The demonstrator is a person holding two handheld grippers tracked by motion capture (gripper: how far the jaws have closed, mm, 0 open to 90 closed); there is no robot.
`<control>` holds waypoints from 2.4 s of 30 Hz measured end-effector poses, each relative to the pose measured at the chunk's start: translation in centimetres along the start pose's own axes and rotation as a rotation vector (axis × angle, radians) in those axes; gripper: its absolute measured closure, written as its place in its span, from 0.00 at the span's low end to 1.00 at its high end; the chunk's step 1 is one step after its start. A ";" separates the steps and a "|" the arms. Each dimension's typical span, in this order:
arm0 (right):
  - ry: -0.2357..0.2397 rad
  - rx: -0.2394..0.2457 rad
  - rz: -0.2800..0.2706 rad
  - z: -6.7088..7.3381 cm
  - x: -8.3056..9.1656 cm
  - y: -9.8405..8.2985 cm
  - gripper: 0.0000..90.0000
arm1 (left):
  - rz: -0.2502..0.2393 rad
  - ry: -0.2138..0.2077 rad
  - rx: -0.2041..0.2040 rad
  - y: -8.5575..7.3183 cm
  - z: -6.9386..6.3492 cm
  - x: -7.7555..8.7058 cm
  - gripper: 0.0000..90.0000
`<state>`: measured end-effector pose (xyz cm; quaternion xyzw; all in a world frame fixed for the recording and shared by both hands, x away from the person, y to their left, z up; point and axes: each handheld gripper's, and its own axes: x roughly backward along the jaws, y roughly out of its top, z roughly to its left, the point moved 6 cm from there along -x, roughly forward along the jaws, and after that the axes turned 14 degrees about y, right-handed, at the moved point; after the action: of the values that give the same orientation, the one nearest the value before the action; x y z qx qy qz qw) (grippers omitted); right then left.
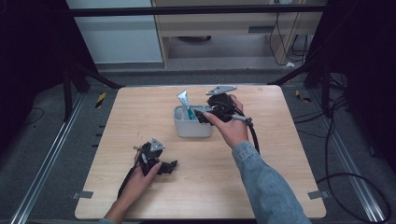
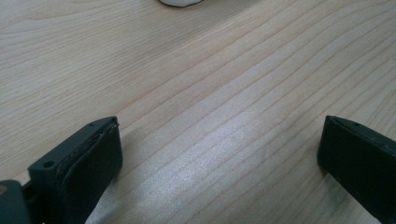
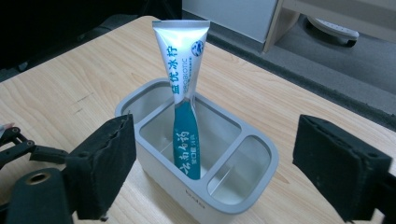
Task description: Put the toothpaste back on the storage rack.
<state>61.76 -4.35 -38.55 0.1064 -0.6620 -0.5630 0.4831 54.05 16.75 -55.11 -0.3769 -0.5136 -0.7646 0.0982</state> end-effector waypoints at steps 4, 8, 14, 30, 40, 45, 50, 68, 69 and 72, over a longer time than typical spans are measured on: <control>-0.003 -0.001 -0.007 -0.1 0.3 -0.2 0.12 | 0.000 0.001 0.000 0.0 0.0 0.0 0.00; -0.014 0.011 0.005 -0.1 0.6 -0.5 0.08 | 0.000 0.000 0.000 0.0 0.0 0.0 0.00; -0.056 0.017 -0.005 -0.6 1.8 -0.6 0.06 | 0.000 0.000 0.000 0.0 0.0 0.0 0.00; -0.059 -0.012 -0.024 -1.5 4.9 -3.8 0.09 | 0.002 -0.001 -0.001 0.0 0.0 0.0 0.00; -0.088 -0.045 -0.022 -3.4 5.5 -6.4 0.08 | 0.002 0.000 -0.001 0.0 0.0 0.0 0.00; -0.100 -0.075 -0.013 -4.5 5.8 -7.9 0.08 | 0.002 0.000 -0.001 0.0 0.0 0.0 0.00; -0.120 -0.100 0.001 -5.4 6.2 -9.7 0.07 | 0.003 0.000 0.001 0.0 0.0 0.0 0.00; -0.196 -0.196 0.029 -9.0 8.1 -15.8 0.07 | 0.002 0.000 0.001 0.0 0.0 0.0 0.00; -0.197 -0.201 0.031 -9.1 8.1 -16.2 0.07 | 0.003 0.000 0.001 0.0 0.0 0.0 0.00; -0.198 -0.223 0.042 -9.3 8.3 -17.3 0.07 | 0.003 0.000 0.001 0.0 0.0 0.0 0.00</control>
<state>57.65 -21.94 -49.87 -0.0181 -0.6419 -0.6305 0.4360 54.02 16.75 -55.12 -0.3775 -0.5134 -0.7642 0.0993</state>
